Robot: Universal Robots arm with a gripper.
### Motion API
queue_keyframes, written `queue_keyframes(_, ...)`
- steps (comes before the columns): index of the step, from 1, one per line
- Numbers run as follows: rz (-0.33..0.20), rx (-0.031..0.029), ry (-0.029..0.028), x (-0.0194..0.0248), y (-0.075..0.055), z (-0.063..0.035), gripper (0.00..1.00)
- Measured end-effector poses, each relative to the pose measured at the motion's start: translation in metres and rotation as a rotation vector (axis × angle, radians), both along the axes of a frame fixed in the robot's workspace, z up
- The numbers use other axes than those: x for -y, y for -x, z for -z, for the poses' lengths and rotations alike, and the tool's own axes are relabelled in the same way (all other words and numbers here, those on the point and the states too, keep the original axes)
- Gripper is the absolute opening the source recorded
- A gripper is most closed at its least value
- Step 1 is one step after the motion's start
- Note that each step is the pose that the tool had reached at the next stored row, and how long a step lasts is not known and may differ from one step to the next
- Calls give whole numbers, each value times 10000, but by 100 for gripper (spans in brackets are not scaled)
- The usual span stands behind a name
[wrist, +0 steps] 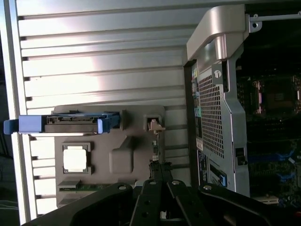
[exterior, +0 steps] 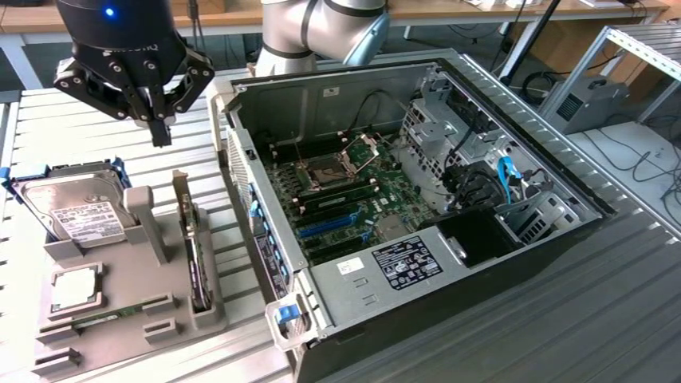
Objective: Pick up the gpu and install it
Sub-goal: 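Reach for the gpu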
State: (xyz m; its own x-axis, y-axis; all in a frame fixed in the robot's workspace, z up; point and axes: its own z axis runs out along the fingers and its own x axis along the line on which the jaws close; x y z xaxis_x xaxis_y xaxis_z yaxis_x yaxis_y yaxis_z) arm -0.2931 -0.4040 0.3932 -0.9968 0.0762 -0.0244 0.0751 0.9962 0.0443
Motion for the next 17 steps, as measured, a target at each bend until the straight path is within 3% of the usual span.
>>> queue_keyframes(17,0,0,8,63,0,0,11)
